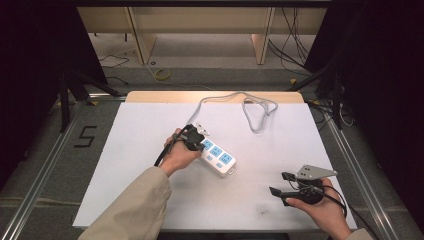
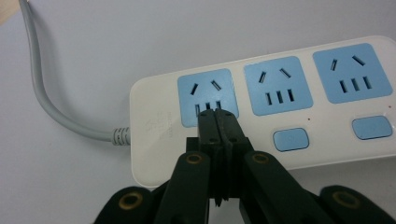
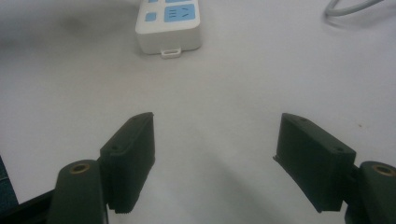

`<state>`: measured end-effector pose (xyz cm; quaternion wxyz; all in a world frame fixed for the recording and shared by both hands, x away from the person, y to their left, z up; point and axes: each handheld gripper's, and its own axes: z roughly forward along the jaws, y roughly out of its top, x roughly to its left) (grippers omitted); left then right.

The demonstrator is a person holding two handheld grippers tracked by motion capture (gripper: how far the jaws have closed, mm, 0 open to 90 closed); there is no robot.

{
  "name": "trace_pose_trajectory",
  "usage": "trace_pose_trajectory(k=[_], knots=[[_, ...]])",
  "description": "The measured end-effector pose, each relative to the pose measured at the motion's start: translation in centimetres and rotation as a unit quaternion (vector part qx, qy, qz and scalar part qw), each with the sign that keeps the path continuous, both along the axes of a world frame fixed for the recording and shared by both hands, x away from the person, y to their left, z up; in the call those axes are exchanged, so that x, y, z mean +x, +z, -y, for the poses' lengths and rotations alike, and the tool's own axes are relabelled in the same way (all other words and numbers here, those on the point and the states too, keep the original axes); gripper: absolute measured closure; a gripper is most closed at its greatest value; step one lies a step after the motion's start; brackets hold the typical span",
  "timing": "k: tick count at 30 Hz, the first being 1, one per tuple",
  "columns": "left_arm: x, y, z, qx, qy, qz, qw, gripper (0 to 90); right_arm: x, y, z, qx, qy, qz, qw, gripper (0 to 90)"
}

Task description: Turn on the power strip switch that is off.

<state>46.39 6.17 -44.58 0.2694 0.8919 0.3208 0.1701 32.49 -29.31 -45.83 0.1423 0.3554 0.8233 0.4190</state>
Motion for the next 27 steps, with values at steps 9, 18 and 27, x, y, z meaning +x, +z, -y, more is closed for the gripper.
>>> trace_pose_trajectory(k=[9,18,27], knots=[[0.12,0.07,-0.11,-0.004,0.006,-0.014,0.9999,89.9,0.00,-0.01,-0.01,0.000,0.000,0.000,1.0000,28.4],[0.05,0.01,0.09,0.003,0.006,-0.014,0.9999,89.9,-0.04,0.05,-0.06,0.001,-0.001,0.000,1.0000,28.3],[0.07,-0.01,0.29,0.008,0.008,-0.015,0.9998,90.0,-0.06,0.05,-0.07,0.000,0.001,0.001,1.0000,28.3]])
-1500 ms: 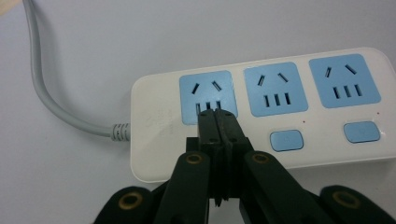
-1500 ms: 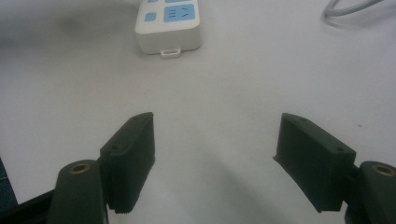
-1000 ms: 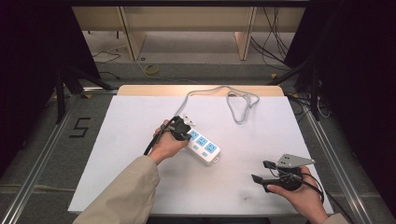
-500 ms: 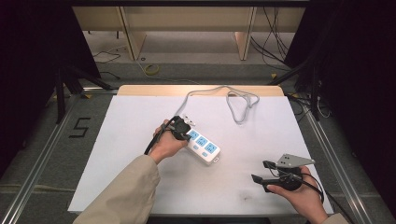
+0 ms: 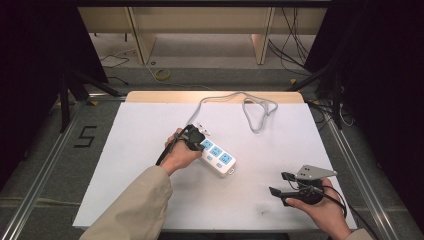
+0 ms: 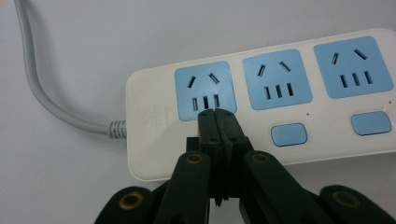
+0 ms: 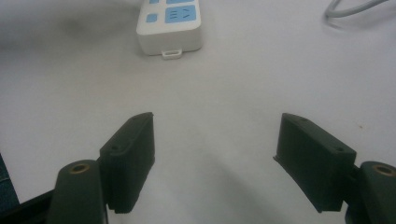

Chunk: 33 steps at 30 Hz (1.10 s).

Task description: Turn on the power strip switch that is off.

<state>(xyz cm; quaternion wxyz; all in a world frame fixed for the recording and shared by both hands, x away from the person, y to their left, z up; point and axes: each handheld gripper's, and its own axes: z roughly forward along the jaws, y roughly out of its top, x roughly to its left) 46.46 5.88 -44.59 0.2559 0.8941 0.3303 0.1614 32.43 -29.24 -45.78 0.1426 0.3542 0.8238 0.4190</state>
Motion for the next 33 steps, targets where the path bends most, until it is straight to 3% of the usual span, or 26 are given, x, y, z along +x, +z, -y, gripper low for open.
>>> trace_pose_trajectory(k=[18,23,30,33], knots=[[0.0,0.0,0.3,0.009,0.002,0.000,1.0000,90.0,0.0,0.0,-0.1,0.001,0.001,0.000,1.0000,28.3],[-0.1,0.0,0.6,0.027,-0.004,0.006,0.9996,90.0,-0.1,0.0,-0.1,0.002,0.001,0.000,1.0000,28.3],[-0.1,-0.2,0.7,0.016,-0.005,0.002,0.9999,90.0,-0.1,0.0,-0.2,0.002,0.001,0.000,1.0000,28.4],[-0.4,-0.2,1.1,0.032,-0.014,0.017,0.9992,90.0,-0.1,0.0,-0.2,0.001,0.001,0.000,1.0000,28.4]])
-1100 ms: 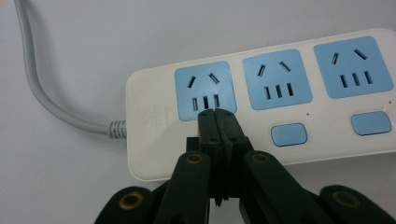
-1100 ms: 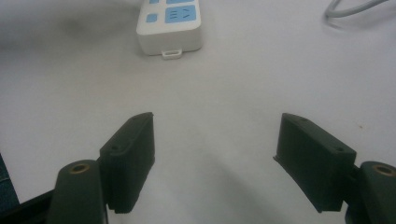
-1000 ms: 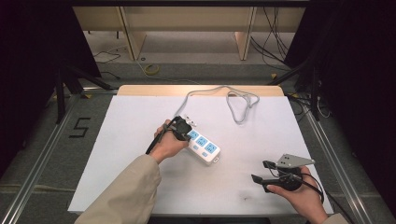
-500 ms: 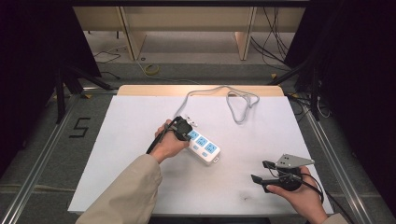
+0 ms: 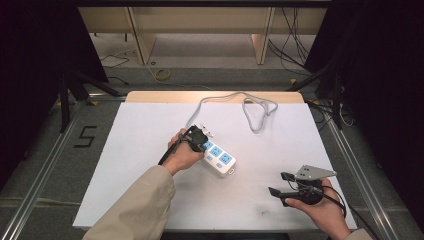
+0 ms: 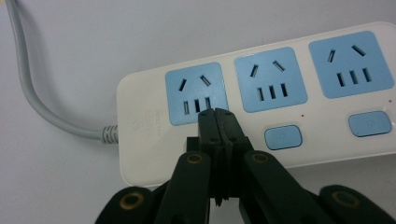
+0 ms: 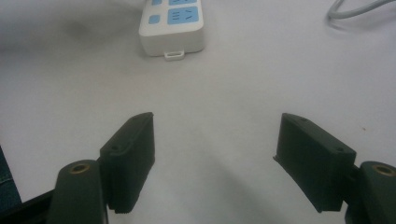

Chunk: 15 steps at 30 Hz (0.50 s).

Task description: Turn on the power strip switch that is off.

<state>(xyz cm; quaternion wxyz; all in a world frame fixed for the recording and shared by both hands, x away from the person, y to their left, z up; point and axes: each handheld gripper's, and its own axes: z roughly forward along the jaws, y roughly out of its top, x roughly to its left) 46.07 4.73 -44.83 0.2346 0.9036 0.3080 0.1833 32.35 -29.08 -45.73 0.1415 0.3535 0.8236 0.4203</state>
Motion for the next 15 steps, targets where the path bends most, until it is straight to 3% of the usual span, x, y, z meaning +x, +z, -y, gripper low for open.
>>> trace_pose_trajectory(k=[2,5,15], knots=[[-0.12,0.03,0.27,0.016,-0.005,0.008,0.9998,90.0,0.00,0.01,0.05,0.000,0.001,0.000,1.0000,28.4],[0.07,0.00,-0.13,-0.008,0.003,-0.004,1.0000,90.0,0.01,0.02,0.13,0.000,0.000,0.001,1.0000,28.4],[0.03,-0.01,-0.11,-0.008,0.005,-0.002,1.0000,90.0,0.00,0.02,0.19,-0.002,0.001,0.002,1.0000,28.4]])
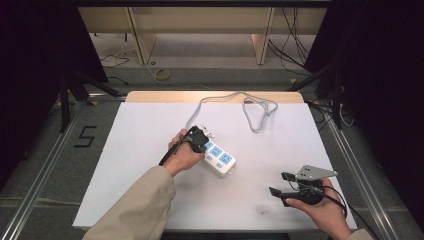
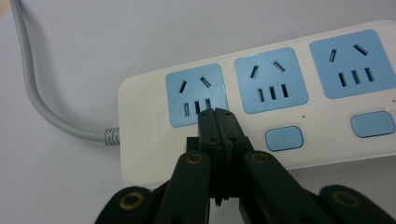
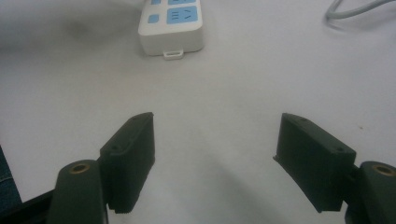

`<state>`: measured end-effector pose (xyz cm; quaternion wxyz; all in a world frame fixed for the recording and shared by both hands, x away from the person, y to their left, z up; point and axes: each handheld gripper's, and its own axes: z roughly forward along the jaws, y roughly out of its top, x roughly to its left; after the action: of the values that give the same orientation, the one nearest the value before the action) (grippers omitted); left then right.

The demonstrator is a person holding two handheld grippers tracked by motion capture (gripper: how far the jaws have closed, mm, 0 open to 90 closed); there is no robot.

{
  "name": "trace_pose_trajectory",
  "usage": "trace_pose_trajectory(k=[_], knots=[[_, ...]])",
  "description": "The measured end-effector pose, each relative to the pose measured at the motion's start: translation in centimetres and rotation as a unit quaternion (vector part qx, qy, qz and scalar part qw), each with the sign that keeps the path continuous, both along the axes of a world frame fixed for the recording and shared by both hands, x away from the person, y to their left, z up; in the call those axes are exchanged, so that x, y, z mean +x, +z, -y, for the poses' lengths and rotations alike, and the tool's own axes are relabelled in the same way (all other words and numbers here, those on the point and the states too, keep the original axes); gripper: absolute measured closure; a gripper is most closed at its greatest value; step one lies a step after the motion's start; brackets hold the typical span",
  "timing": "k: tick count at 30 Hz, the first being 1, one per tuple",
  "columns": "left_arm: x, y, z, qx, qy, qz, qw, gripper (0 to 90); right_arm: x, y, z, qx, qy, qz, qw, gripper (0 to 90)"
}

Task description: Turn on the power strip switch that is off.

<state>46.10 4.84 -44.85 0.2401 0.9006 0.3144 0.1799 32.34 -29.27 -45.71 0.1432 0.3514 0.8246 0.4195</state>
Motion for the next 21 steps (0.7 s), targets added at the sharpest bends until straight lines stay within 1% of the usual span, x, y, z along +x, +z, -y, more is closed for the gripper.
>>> trace_pose_trajectory(k=[8,15,21], knots=[[0.07,0.01,-0.09,-0.004,0.001,-0.003,1.0000,90.0,0.00,0.00,-0.01,0.000,0.000,0.000,1.0000,28.4],[0.10,-0.02,-0.21,-0.012,0.006,-0.005,0.9999,90.0,-0.01,0.01,0.00,0.000,0.001,-0.001,1.0000,28.4],[0.20,-0.01,-0.43,-0.018,0.003,-0.007,0.9998,90.0,-0.04,0.04,0.03,0.000,0.000,0.001,1.0000,28.4]])
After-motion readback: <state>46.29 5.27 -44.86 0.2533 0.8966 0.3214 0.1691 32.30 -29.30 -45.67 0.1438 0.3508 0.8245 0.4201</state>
